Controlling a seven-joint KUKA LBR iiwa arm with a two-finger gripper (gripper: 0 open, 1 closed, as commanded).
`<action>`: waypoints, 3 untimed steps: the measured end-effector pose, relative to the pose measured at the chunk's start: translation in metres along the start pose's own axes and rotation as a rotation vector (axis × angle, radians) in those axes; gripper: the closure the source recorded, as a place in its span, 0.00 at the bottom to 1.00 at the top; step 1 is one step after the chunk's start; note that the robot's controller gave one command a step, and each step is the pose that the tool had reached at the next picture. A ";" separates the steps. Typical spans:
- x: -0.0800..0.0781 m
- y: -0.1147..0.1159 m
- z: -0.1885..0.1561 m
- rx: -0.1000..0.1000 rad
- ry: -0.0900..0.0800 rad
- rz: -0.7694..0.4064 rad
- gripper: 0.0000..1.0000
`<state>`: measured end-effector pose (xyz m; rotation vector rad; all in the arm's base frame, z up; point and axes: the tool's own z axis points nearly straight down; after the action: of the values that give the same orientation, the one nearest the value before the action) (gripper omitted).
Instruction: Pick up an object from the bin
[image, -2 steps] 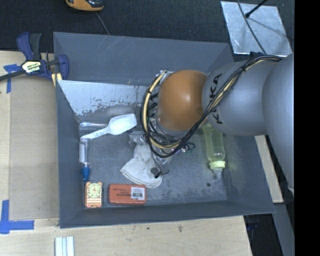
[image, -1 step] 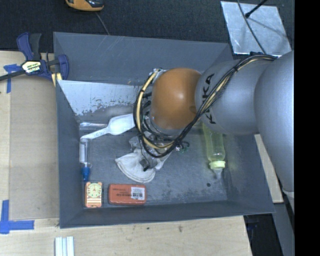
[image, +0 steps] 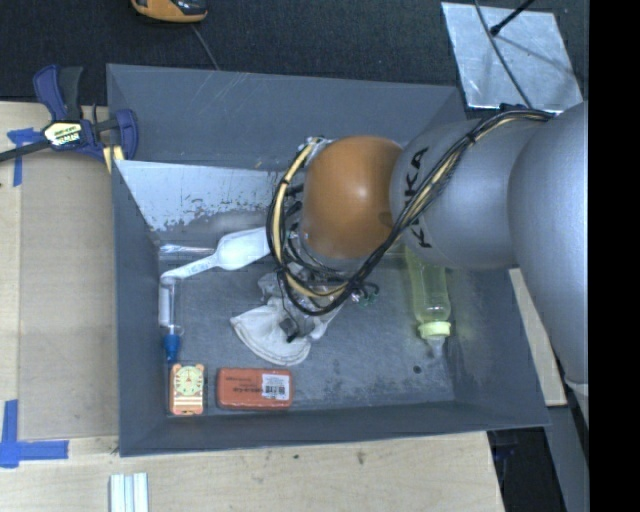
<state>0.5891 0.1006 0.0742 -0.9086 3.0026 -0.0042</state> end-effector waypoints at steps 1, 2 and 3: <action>0.001 0.000 -0.004 -0.001 0.002 0.000 1.00; 0.003 0.002 -0.024 -0.006 0.007 0.002 1.00; 0.002 0.002 -0.047 -0.005 0.005 0.002 1.00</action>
Offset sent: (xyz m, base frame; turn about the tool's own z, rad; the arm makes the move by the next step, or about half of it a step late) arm 0.0001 -0.0002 0.1072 0.0000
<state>0.5866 0.1010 0.1208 -0.9079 3.0091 0.0009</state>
